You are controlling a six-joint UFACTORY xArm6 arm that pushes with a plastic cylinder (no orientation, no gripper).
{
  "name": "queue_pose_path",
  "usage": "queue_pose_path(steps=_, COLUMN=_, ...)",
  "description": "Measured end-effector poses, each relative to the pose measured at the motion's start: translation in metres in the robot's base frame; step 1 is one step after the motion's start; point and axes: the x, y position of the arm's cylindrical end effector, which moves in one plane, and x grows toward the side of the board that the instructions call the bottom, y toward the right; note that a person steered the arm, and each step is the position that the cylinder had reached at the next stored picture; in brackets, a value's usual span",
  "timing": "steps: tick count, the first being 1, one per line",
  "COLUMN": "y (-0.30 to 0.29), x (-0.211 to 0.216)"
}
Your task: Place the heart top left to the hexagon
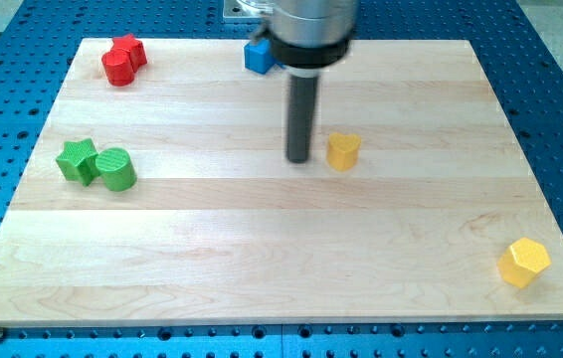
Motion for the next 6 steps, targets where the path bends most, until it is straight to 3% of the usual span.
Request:
queue_pose_path(steps=1, y=-0.082, x=-0.009)
queue_pose_path(steps=2, y=-0.036, x=-0.027)
queue_pose_path(steps=4, y=0.135, x=0.037)
queue_pose_path(steps=5, y=0.128, x=0.036)
queue_pose_path(steps=6, y=0.141, x=0.003)
